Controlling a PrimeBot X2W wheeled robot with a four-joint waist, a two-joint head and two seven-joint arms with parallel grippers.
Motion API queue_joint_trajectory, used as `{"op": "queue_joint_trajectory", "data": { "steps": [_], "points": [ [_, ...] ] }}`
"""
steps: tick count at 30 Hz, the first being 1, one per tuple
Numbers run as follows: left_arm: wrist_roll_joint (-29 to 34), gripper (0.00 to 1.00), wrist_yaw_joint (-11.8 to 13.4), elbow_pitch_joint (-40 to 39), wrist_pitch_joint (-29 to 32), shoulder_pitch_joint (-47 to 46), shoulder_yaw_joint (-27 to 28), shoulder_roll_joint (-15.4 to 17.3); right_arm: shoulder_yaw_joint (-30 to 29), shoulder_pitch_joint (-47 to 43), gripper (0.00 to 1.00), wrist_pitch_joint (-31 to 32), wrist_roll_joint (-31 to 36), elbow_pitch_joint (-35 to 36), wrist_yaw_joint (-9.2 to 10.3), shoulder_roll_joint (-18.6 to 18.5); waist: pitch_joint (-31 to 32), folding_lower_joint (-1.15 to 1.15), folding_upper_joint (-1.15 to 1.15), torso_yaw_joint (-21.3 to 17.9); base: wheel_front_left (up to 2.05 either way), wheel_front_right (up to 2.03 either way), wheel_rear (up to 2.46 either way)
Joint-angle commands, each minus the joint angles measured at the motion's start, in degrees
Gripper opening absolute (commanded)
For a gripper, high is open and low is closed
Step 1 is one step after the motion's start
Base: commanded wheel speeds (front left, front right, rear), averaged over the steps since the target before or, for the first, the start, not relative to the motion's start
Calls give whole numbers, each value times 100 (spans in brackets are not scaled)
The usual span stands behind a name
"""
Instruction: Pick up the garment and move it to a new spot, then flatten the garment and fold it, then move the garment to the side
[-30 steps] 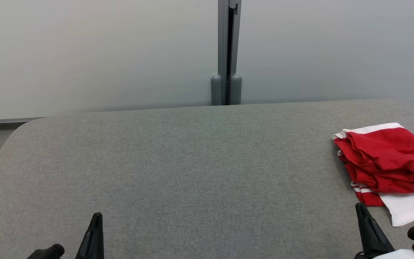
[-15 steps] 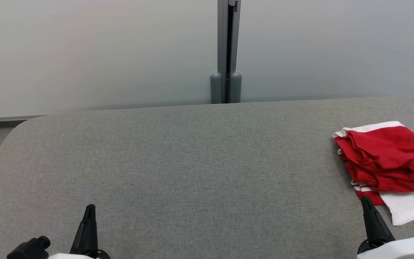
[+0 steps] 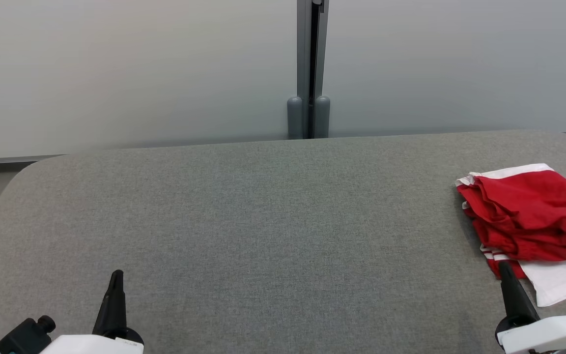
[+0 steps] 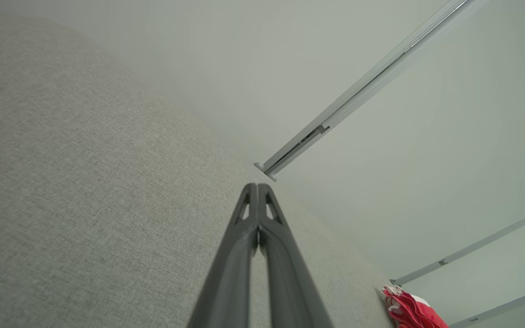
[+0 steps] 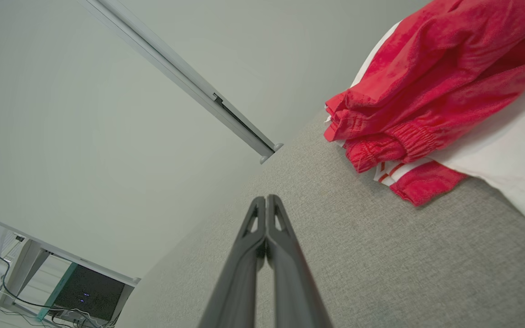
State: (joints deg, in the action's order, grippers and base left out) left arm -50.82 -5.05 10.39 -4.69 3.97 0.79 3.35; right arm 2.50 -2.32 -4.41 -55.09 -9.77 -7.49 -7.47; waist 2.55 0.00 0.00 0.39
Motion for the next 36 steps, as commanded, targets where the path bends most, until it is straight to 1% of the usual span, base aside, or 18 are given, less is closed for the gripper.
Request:
{"op": "queue_joint_trajectory", "data": {
  "steps": [1, 20, 36],
  "points": [
    [-157, 0, -35, -40, 27, -206, 47, 34, -51, 157, 0, 39, -149, 48, 0, -26, -3, 0, 0, 0, 0, 0, 0],
    [-1411, 0, -103, 86, 379, -474, 220, 12, -281, 381, 0, 337, -1312, -96, -1, 90, -68, 0, 0, -10, 0, 0, 0],
    [-2215, 0, -158, 169, 600, -653, 332, -3, -432, 533, 0, 538, -2046, -191, -1, 172, -117, 0, 0, -17, 0, 0, 0]
  ]
}}
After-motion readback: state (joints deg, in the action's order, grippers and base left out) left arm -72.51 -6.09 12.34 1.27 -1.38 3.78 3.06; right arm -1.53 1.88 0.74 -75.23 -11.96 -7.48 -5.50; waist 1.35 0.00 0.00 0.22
